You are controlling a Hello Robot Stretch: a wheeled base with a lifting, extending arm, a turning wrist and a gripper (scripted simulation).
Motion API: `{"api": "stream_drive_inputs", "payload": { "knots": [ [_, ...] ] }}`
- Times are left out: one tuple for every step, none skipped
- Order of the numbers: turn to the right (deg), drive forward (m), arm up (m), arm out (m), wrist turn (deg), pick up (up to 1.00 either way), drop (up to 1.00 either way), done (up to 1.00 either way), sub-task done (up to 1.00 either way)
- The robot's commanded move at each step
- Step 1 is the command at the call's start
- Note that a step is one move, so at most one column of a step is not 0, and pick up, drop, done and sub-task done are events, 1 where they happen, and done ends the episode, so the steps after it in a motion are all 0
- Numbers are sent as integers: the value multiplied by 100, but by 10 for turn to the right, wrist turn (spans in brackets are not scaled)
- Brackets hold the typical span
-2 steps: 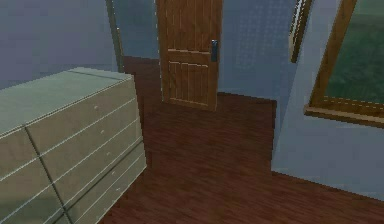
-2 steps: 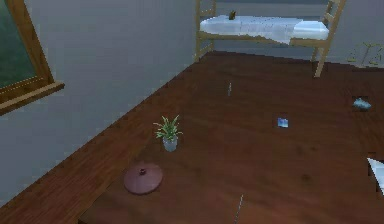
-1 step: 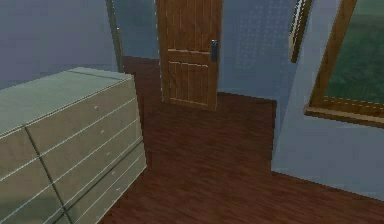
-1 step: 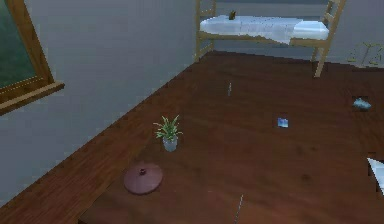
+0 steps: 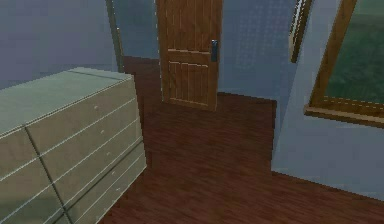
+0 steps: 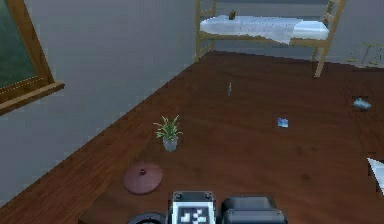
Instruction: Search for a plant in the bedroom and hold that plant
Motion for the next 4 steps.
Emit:
{"api": "stream_drive_inputs", "payload": {
  "knots": [
    [0,0,0,44,0,0,0,0,0],
    [0,0,0,0,450,0,0,0,0],
    [0,0,0,0,450,0,0,0,0],
    [0,0,0,0,450,0,0,0,0]
  ]
}}
